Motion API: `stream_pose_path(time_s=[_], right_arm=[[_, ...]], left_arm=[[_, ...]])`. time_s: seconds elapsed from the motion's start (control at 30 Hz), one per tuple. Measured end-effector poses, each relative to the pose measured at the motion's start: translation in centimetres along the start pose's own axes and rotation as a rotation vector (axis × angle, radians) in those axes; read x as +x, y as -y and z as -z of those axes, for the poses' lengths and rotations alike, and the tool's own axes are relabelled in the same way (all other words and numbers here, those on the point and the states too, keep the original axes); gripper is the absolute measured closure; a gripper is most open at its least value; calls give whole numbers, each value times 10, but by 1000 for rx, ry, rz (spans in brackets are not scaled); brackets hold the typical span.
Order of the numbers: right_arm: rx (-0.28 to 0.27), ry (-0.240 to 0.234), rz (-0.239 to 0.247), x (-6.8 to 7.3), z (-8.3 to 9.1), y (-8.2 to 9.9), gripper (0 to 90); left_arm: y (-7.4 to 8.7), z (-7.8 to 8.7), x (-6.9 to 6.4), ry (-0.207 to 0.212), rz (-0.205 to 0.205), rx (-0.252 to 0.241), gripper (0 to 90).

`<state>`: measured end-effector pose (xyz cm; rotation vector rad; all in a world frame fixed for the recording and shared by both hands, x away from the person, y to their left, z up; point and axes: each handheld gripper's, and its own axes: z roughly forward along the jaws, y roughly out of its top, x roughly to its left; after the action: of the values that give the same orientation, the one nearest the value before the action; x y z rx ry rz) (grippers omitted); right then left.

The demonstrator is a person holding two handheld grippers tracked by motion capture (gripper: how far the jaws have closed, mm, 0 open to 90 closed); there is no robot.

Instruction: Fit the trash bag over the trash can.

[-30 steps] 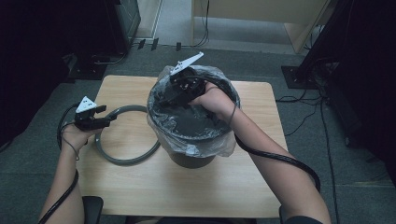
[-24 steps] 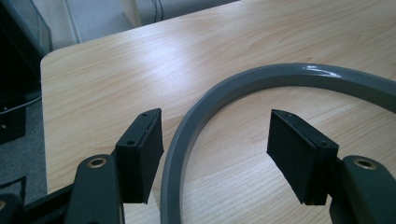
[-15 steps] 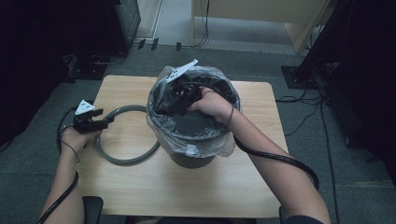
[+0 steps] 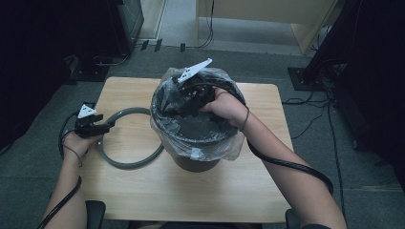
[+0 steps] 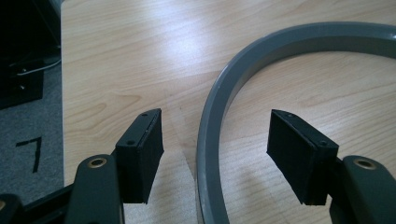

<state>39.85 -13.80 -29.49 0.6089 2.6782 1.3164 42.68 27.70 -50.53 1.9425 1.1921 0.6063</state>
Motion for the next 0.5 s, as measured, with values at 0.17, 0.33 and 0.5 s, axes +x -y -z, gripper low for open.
stream_pose_path(time_s=[0.17,0.33,0.5], right_arm=[[-20,-55,-1,13,8,3,165],[28,-87,82,34,-2,4,196],[41,-121,46,34,-6,4,217]], left_arm=[[3,-3,0,-8,-3,22,352],[6,-6,0,-4,-3,45,351],[6,-6,1,-7,13,45,352]])
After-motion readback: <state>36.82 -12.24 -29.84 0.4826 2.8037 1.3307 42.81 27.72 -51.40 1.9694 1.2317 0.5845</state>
